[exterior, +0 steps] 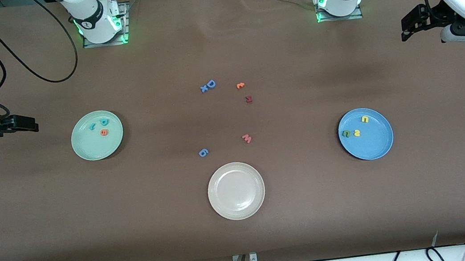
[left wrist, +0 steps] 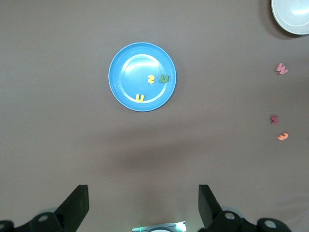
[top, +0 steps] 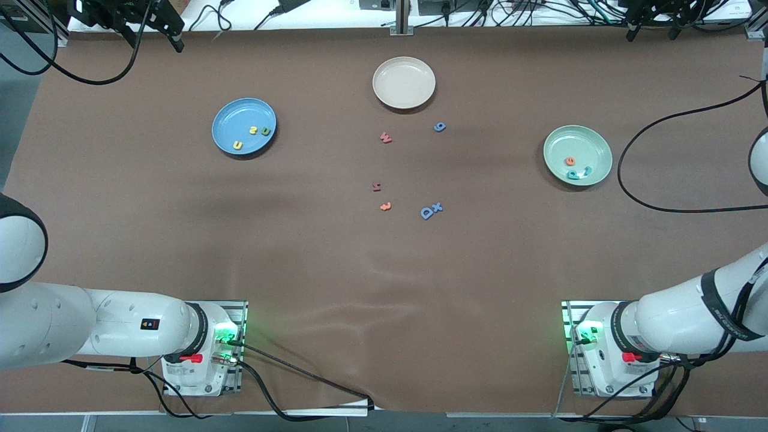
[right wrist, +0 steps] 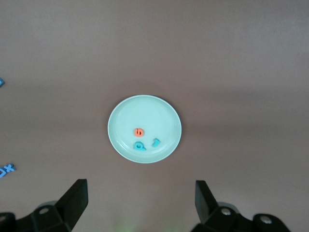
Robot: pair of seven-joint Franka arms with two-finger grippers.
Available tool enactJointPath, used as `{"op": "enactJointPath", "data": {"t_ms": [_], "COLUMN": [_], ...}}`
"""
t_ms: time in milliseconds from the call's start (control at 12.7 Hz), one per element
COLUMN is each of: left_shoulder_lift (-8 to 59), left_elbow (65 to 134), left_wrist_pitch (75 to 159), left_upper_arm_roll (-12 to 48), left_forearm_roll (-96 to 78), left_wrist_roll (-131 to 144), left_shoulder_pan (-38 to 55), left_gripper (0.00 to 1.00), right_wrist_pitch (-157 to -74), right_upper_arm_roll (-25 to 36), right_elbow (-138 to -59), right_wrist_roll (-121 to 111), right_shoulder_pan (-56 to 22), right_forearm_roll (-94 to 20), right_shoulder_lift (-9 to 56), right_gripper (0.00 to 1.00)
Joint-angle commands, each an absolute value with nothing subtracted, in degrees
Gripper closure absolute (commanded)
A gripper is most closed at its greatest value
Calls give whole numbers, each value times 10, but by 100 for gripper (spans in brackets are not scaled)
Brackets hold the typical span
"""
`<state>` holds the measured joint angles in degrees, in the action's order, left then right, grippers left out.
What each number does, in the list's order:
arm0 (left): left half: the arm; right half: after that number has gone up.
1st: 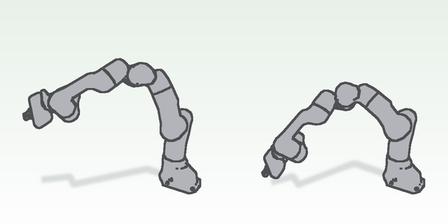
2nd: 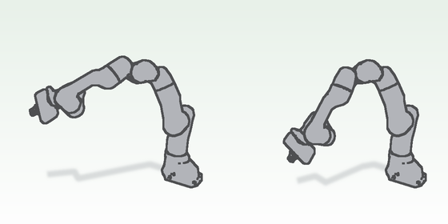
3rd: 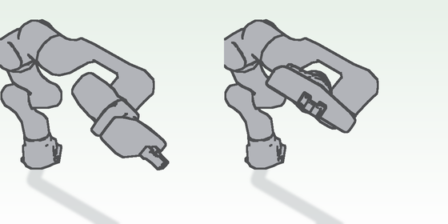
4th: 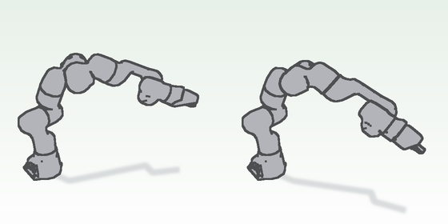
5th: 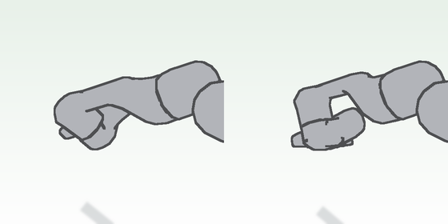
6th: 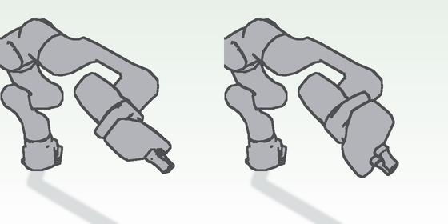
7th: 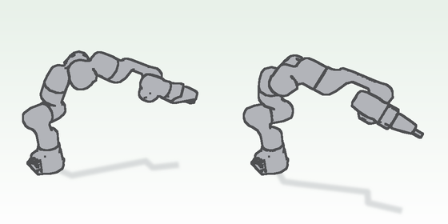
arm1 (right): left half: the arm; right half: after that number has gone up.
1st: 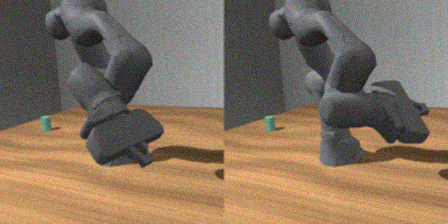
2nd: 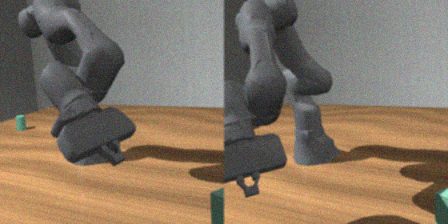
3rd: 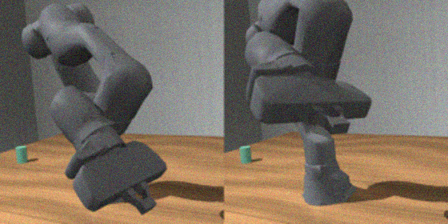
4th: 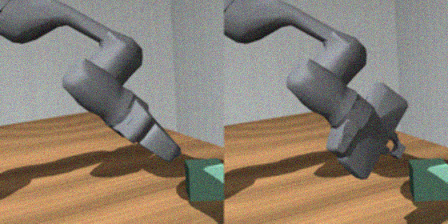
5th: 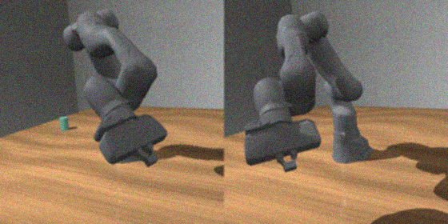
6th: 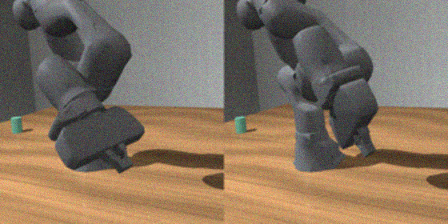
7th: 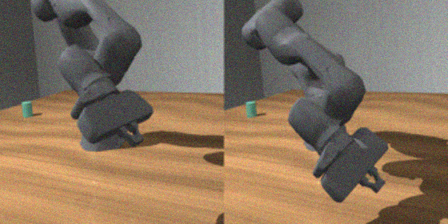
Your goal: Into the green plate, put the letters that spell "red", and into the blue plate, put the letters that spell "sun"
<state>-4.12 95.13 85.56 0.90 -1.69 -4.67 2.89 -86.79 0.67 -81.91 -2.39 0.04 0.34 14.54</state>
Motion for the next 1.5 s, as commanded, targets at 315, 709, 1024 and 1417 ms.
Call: {"op": "enactJointPath", "data": {"t_ms": [315,709,1024,1417], "left_shoulder_lift": [-53,-50,-47,-36], "left_elbow": [966,963,961,947], "left_wrist_pitch": [871,872,873,869], "left_upper_arm_roll": [24,26,26,27], "left_forearm_roll": [-11,-11,-11,-11], "left_wrist_roll": [-59,-59,-55,-56], "left_shoulder_pan": [2,-5,-5,-2], "left_gripper": [0,0,0,0], "right_wrist_pitch": [-897,-893,-893,-896], "right_upper_arm_roll": [-75,-73,-64,-65], "right_elbow": [-867,-866,-865,-859], "right_wrist_roll": [-18,-18,-18,-16], "right_shoulder_pan": [67,67,67,66], "right_forearm_roll": [27,27,37,40], "right_shoulder_lift": [107,108,109,112], "right_gripper": [1,0,0,0]}}
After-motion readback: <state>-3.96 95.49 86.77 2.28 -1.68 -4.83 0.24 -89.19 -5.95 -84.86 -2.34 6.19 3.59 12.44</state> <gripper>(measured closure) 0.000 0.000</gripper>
